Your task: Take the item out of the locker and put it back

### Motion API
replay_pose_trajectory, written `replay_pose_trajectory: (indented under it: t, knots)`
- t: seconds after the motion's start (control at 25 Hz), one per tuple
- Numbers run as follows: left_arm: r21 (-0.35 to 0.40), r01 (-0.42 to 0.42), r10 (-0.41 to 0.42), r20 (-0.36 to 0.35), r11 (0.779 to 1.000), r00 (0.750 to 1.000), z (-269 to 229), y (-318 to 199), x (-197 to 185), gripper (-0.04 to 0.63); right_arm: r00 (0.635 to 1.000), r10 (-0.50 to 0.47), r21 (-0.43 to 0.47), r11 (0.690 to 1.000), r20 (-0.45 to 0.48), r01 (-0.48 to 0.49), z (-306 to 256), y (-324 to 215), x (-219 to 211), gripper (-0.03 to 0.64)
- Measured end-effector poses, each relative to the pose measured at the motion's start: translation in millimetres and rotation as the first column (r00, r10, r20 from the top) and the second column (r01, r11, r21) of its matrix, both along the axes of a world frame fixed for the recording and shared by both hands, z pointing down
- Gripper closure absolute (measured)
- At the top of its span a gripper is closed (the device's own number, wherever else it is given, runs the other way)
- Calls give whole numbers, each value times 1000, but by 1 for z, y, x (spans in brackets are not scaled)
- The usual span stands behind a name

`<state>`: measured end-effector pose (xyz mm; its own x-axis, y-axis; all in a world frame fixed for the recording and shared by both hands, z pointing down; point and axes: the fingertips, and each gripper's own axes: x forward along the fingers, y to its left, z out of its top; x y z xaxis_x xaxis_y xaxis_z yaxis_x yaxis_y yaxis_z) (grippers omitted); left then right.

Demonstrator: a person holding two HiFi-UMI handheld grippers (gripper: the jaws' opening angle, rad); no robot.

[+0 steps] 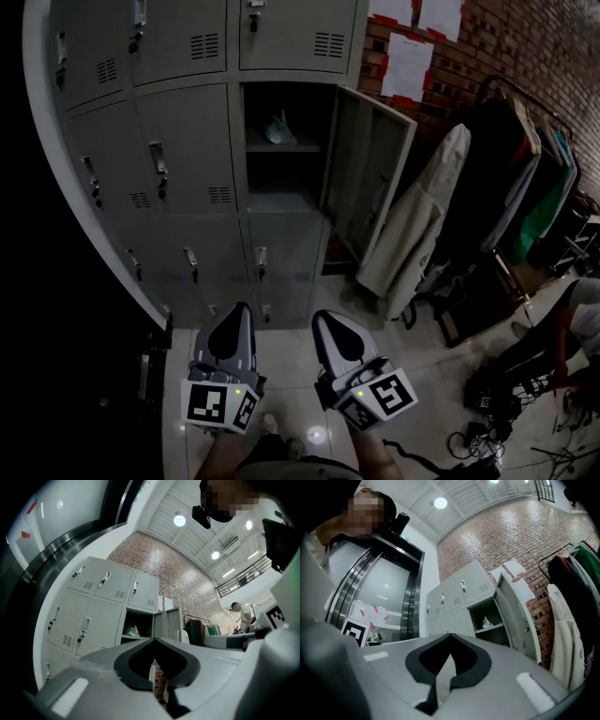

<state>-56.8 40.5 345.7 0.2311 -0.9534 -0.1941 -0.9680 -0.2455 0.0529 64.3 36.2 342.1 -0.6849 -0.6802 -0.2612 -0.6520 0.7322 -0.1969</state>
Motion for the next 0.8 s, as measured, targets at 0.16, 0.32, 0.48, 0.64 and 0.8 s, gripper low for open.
replay_pose_trajectory:
  t: [0.16, 0.32, 0.48, 0.64, 0.8]
  knots:
    - [14, 17, -18, 16, 1000, 1000, -13, 30, 2, 591, 1000, 2, 19, 1000, 20, -2, -17, 27, -1, 614]
    - [8, 28, -28, 17, 1000, 999, -9, 50, 3, 591, 1000, 5, -8, 1000, 5, -5, -6, 43, -3, 614]
    - [5, 19, -19, 17, 1000, 1000, -6, 62, 3, 591, 999, 4, -49, 999, 41, -2, 0, 54, -4, 614]
    - [7, 13, -13, 4, 1000, 1000, -6, 65, -1, 591, 999, 13, -47, 999, 31, -12, 0, 60, -4, 614]
    - [24, -8, 8, 3, 1000, 1000, -12, 61, 4, 591, 999, 32, -32, 999, 37, -31, -7, 56, 1, 614]
